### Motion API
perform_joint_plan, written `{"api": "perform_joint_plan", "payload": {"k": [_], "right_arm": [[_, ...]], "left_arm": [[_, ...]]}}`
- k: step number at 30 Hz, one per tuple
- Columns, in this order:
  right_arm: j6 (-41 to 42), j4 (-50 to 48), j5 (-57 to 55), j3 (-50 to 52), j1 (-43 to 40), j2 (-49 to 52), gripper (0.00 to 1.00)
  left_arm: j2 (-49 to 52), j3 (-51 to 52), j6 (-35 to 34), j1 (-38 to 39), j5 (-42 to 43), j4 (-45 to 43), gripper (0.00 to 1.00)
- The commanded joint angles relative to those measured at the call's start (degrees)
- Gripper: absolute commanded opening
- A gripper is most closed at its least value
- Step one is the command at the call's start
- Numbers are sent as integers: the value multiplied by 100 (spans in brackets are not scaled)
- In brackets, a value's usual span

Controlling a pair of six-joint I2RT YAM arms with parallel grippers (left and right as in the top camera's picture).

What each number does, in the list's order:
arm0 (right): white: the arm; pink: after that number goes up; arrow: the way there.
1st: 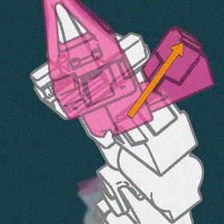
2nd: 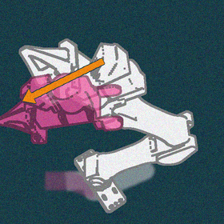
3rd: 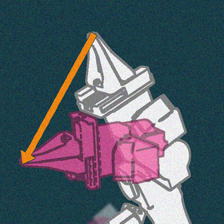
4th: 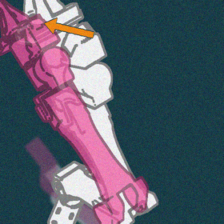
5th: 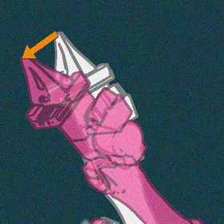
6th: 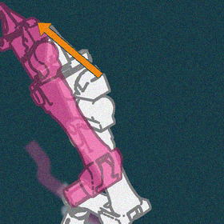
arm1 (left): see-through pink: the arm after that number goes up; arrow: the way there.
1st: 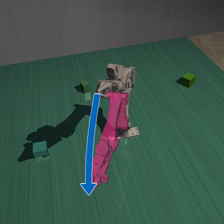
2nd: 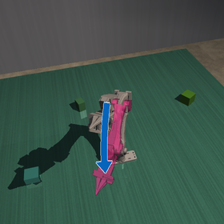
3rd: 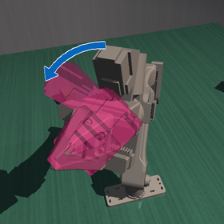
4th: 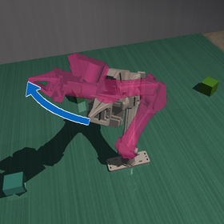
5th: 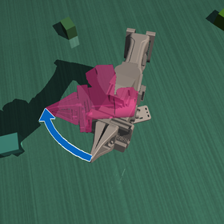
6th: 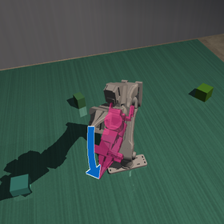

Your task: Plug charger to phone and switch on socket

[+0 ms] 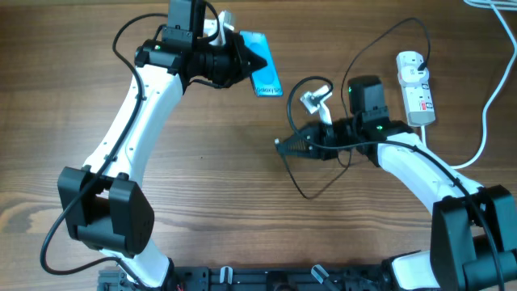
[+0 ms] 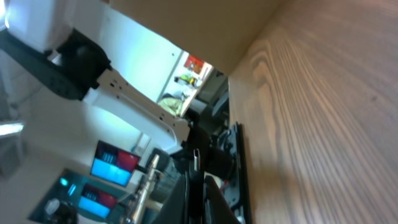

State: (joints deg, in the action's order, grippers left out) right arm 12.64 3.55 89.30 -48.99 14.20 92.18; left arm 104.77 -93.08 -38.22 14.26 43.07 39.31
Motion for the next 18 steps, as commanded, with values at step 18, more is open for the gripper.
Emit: {"api": "perform_joint_plan", "payload": {"k": [18], "right_arm": [[914, 354, -2905, -55, -1731, -1084, 5]], "left_arm": [[-426, -79, 153, -597, 1849, -1600, 4]]}}
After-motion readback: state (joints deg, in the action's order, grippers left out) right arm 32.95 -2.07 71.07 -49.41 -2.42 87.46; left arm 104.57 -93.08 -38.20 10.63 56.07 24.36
